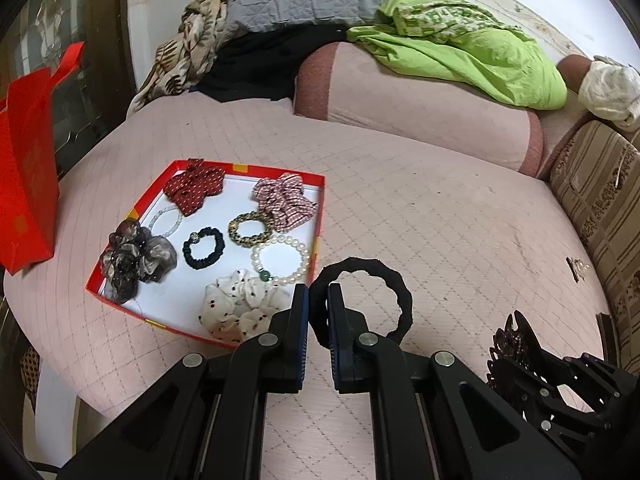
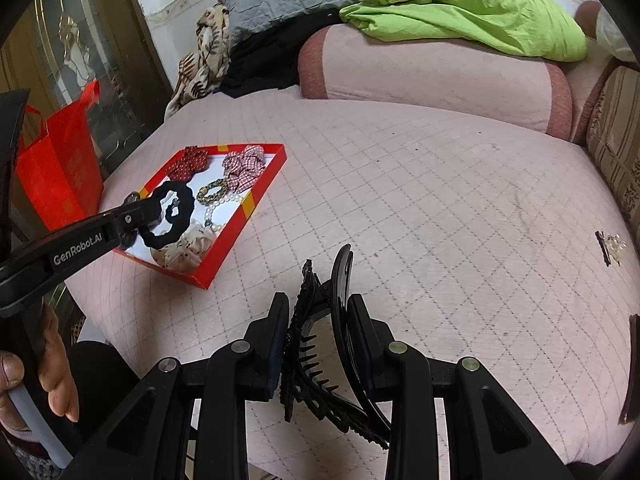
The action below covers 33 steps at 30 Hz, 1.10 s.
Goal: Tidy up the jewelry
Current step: 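Lower the hair tie and hair claw into the box and open both tools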
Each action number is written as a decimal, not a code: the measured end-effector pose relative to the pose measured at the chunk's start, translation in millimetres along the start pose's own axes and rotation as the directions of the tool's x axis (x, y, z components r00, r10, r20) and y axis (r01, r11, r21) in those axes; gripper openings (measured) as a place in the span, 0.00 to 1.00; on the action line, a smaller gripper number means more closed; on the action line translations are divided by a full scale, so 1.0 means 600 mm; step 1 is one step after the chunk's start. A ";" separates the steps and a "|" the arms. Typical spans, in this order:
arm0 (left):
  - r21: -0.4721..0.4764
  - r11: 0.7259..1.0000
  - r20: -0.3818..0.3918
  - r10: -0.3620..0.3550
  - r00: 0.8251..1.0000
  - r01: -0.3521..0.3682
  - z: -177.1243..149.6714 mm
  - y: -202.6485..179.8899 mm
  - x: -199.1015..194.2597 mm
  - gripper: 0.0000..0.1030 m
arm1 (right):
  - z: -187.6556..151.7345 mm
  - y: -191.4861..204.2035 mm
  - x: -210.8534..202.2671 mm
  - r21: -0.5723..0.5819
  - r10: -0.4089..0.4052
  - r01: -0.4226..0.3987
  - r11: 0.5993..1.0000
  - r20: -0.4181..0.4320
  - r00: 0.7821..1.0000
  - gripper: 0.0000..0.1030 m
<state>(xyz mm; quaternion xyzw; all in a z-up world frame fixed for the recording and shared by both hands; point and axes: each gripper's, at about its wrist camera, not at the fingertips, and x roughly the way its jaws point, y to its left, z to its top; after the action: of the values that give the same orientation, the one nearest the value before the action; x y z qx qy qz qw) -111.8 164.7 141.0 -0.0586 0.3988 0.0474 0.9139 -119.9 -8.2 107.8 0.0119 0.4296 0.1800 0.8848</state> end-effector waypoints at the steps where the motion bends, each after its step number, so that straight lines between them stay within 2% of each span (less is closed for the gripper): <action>1: -0.006 1.000 -0.002 0.003 1.000 -0.003 0.000 0.005 0.002 0.09 | 0.000 0.003 0.002 -0.005 0.001 -0.001 1.000 -0.003 1.000 0.32; 33: -0.118 0.992 -0.077 0.040 0.996 -0.049 -0.003 0.105 0.088 0.09 | 0.032 0.072 0.090 -0.093 0.031 -0.040 0.995 -0.091 0.995 0.32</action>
<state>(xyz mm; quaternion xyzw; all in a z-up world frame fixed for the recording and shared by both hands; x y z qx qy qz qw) -85.6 228.7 96.6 -0.1061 0.4300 0.0893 0.8921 -87.9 52.5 86.6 -0.0307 0.4596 0.2163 0.8608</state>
